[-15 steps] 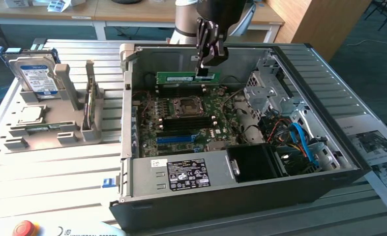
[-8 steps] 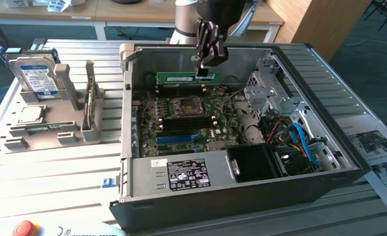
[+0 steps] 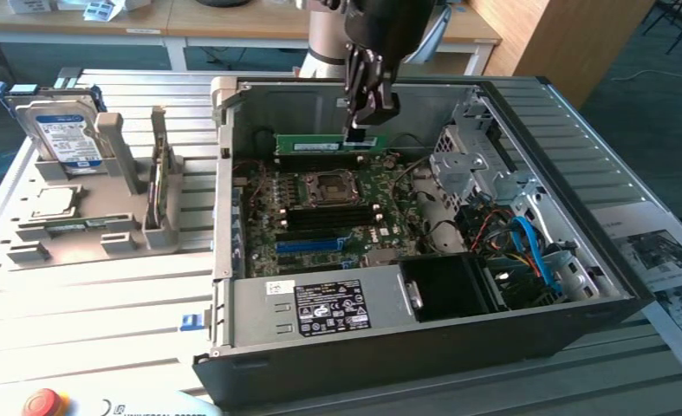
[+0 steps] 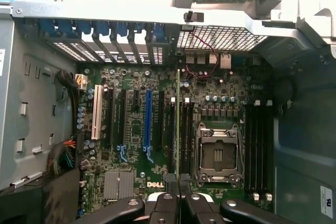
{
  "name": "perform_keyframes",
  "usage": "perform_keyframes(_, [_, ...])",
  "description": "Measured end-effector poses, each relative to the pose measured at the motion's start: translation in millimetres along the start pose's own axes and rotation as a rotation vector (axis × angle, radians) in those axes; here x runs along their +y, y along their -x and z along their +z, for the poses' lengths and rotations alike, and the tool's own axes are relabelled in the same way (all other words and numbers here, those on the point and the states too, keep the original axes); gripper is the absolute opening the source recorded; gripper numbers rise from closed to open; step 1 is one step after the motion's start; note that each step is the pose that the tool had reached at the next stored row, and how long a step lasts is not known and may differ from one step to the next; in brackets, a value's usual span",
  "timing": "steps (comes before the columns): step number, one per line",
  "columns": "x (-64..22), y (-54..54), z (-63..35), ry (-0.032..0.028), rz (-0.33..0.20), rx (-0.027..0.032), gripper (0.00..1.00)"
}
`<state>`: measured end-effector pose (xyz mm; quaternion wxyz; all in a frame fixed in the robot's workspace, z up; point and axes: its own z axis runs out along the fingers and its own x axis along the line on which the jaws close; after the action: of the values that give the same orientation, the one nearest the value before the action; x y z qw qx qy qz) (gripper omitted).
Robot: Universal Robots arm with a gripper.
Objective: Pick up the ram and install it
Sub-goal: 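Insert the ram into the slot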
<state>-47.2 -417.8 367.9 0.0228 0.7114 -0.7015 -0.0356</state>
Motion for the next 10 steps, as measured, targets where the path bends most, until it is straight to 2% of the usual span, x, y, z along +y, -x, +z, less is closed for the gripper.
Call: perform_keyframes(10, [-1.4, -0.3, 16.9, 0.0001, 0.000, 0.0001, 0.12])
